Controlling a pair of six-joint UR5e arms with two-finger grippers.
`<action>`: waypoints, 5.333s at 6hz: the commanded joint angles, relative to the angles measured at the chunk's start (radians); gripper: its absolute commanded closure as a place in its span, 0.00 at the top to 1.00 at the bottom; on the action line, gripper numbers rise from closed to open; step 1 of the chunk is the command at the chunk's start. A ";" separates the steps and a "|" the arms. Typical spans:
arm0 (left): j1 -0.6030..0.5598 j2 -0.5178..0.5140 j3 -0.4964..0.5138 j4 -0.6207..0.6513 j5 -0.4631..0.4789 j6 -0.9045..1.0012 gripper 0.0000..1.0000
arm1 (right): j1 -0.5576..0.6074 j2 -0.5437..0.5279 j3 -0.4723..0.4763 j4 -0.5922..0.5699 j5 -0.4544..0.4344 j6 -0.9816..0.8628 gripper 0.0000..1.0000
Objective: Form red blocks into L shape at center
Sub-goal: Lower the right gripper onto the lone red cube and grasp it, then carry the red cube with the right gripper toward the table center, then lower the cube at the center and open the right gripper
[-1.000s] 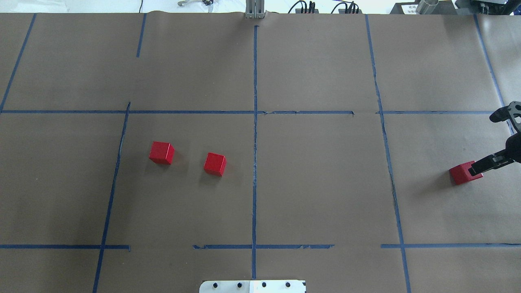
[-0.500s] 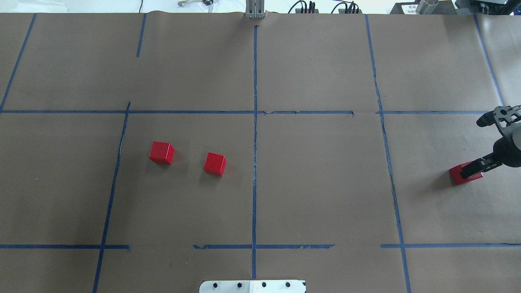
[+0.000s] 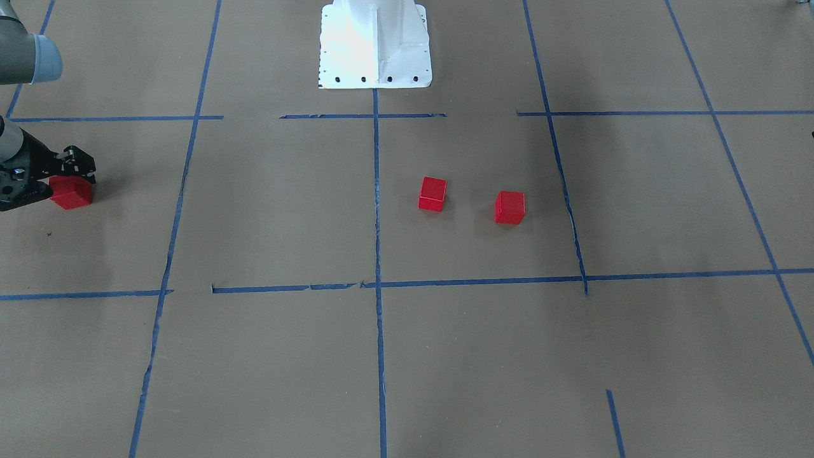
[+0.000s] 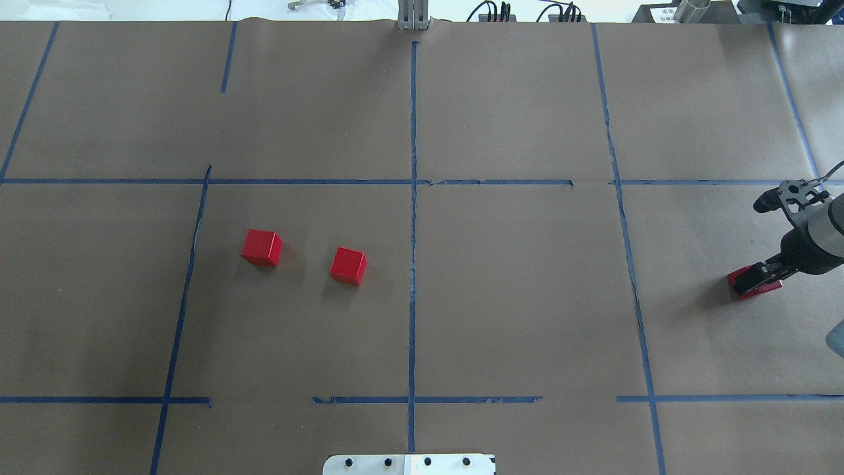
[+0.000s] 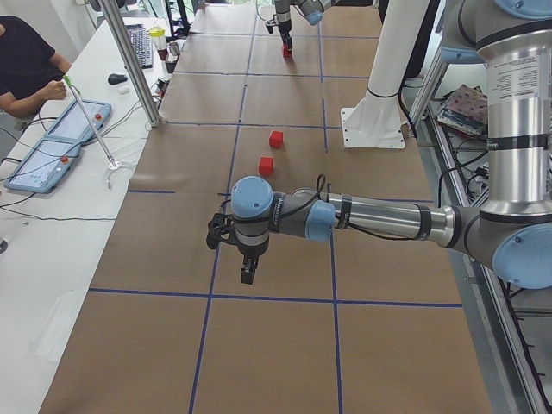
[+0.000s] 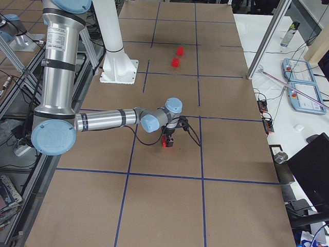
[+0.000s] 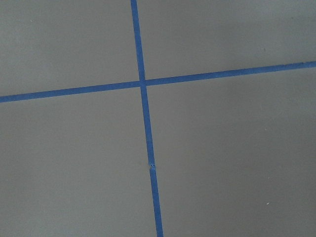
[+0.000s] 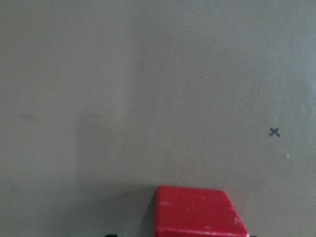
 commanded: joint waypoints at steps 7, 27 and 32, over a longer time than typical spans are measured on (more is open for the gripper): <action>0.002 -0.008 -0.003 -0.003 0.011 -0.002 1.00 | -0.343 0.711 0.044 -0.377 -0.158 0.638 0.00; 0.117 -0.026 -0.042 -0.108 -0.053 -0.079 1.00 | -0.395 0.796 0.029 -0.343 -0.283 0.876 1.00; 0.684 -0.413 -0.072 -0.287 0.143 -0.704 1.00 | -0.367 0.509 0.325 -0.341 -0.263 0.869 1.00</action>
